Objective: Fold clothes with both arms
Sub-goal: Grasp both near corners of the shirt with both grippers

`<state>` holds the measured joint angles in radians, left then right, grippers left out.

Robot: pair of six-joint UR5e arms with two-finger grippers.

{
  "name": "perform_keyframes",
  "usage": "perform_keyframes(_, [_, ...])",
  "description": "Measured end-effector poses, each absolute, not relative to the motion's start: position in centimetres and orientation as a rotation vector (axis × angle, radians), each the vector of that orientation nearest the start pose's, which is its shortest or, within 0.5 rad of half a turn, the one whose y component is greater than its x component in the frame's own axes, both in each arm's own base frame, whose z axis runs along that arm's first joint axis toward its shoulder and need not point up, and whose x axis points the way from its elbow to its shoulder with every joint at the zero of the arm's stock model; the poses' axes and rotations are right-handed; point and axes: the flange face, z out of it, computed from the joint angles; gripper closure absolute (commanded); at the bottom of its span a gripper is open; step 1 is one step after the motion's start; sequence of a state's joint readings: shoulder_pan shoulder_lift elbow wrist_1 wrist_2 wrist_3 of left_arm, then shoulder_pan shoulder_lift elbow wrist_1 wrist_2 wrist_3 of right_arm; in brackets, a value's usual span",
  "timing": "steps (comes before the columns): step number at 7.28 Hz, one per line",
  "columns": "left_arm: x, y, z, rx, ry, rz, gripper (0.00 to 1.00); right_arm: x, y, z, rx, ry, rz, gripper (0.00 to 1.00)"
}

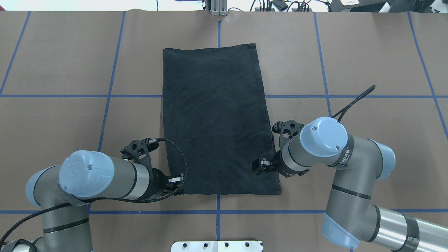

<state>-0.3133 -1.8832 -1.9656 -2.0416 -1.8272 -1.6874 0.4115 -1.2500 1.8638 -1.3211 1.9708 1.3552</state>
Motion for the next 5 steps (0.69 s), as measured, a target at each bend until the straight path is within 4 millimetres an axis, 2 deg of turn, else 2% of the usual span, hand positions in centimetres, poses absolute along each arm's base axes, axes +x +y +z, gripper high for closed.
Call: perform_keyframes(5, [49.5, -27.5, 25.3, -0.109, 1.197, -0.226, 1.0, -51.9, -30.4, 33.0, -0.123, -0.906, -0.023, 0.0])
